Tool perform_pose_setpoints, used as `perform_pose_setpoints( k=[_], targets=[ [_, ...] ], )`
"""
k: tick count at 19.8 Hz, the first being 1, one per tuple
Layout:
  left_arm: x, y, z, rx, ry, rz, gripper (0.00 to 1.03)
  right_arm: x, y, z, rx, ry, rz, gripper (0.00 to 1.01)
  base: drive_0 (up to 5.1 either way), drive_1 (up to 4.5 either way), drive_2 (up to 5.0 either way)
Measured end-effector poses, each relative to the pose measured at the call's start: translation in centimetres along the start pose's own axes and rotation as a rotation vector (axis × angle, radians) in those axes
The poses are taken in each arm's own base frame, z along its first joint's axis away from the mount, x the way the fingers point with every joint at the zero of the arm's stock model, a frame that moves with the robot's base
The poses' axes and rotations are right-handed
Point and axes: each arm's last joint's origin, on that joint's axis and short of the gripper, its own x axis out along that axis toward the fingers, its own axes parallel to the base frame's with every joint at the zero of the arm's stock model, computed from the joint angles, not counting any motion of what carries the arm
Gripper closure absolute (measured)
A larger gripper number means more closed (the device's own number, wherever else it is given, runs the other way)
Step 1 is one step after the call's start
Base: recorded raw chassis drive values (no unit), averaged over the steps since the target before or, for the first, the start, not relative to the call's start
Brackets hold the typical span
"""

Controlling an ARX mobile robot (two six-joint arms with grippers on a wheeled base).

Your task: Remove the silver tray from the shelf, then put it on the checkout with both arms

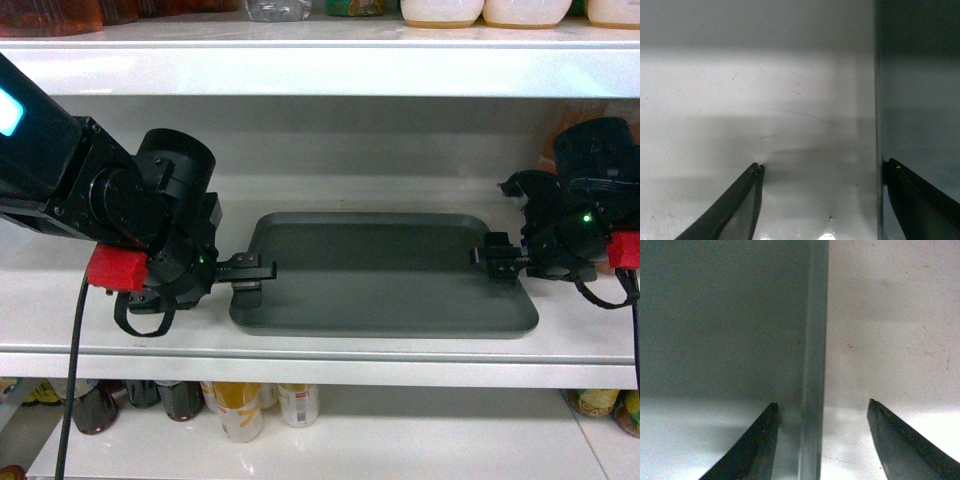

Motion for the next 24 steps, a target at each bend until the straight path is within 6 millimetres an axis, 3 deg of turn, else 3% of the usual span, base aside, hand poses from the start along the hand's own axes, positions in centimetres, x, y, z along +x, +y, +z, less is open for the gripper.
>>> perform_pose_setpoints(
  k=[3, 4, 6, 8, 9, 14, 17, 19, 22, 24],
  targets=[
    [0.1, 0.2, -0.4, -0.017, 0.011, -0.025, 0.54, 0.1, 0.7, -0.4, -0.024, 0.007, 0.018, 0.70, 0.0, 0.00, 0.0],
    [0.1, 0.1, -0.7, -0.030, 0.010, -0.042, 0.68, 0.0, 0.7, -0.7, -0.024, 0.007, 0.029, 0.84, 0.0, 0.00, 0.0],
    [-0.1, 0.0, -1.0, -0.040, 0.007, -0.054, 0.81, -0.3, 0.7, -1.1, -0.015, 0.006, 0.034, 0.96, 0.0, 0.00, 0.0],
    [-0.5, -0.1, -1.7, -0.051, 0.004, -0.059, 0.97, -0.8, 0.7, -1.8, 0.014, -0.005, 0.039, 0.98, 0.0, 0.00, 0.0],
    [-0.8, -0.1, -2.0, -0.061, 0.000, -0.067, 1.00, -1.0, 0.7, -2.1, 0.018, -0.018, 0.038, 0.98, 0.0, 0.00, 0.0],
    [-2.8, 0.1, -4.0, -0.058, -0.055, -0.052, 1.00, -2.9, 0.7, -4.3, 0.050, -0.047, 0.039, 0.98, 0.0, 0.00, 0.0],
    [-5.7, -0.1, -6.0, -0.032, -0.095, -0.051, 1.00, -5.6, 0.6, -6.6, 0.084, -0.047, 0.054, 0.98, 0.0, 0.00, 0.0],
    [-8.0, -0.5, -6.0, 0.001, -0.154, -0.058, 1.00, -7.9, 0.2, -7.5, 0.115, -0.078, 0.065, 0.98, 0.0, 0.00, 0.0],
    [-12.6, -1.0, -5.9, 0.029, -0.268, -0.091, 1.00, -13.3, -0.3, -7.6, 0.137, -0.194, 0.076, 0.98, 0.0, 0.00, 0.0],
    [-14.5, -0.9, -6.6, 0.033, -0.295, -0.097, 1.00, -15.8, -0.3, -8.4, 0.140, -0.229, 0.091, 0.98, 0.0, 0.00, 0.0]
  ],
)
